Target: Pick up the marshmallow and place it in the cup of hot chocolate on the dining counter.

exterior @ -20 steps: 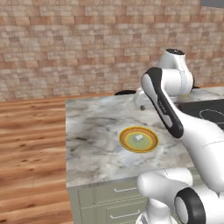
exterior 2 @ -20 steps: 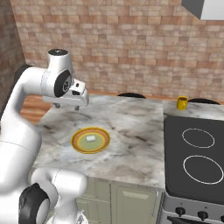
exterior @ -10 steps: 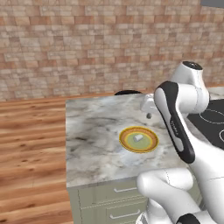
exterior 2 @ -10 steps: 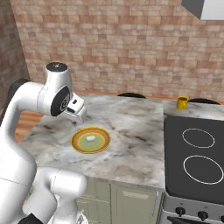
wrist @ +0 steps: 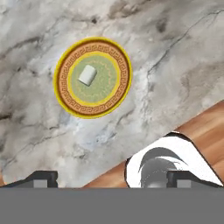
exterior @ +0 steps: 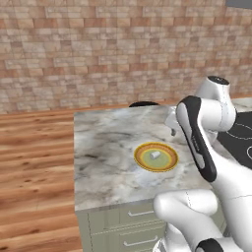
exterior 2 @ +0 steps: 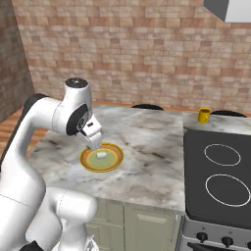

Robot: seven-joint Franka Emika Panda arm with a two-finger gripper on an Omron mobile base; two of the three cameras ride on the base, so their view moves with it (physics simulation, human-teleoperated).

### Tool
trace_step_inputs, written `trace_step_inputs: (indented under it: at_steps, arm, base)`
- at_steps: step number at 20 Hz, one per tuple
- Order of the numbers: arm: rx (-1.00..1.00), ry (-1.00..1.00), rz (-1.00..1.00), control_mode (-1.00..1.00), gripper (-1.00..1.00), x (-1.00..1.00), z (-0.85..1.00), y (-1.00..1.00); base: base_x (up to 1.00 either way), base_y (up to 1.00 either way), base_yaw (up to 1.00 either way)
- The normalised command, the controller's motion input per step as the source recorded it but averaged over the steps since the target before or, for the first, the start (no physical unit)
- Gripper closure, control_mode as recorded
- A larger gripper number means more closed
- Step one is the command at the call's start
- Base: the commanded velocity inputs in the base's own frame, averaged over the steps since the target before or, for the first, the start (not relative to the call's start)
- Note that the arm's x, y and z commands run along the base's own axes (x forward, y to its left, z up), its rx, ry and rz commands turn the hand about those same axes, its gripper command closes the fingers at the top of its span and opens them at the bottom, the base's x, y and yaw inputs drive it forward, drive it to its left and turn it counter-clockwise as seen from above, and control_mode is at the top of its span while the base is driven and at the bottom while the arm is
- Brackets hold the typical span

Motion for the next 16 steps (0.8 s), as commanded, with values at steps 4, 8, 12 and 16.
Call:
trace_step_inputs:
  at_steps: [4,8,12,16]
  arm:
    - [0.19,0.24,-0.28,-1.00,-1.00,0.20,-0.33,-0.29]
    - [0.25,0.21,-0.22,-1.00,-1.00,0.32,-0.28,-0.26]
    - [0.20,0.11,-0.18,-1.00,-1.00,0.39,-0.28,-0.28]
    - [0.13,0.09,-0.02,-1.00,-1.00,0.47,-0.32,-0.13]
  base:
    - [0.00,0.00,0.00]
    - [0.00,0.00,0.00]
    - [0.00,0.00,0.00]
    - [0.00,0.00,0.00]
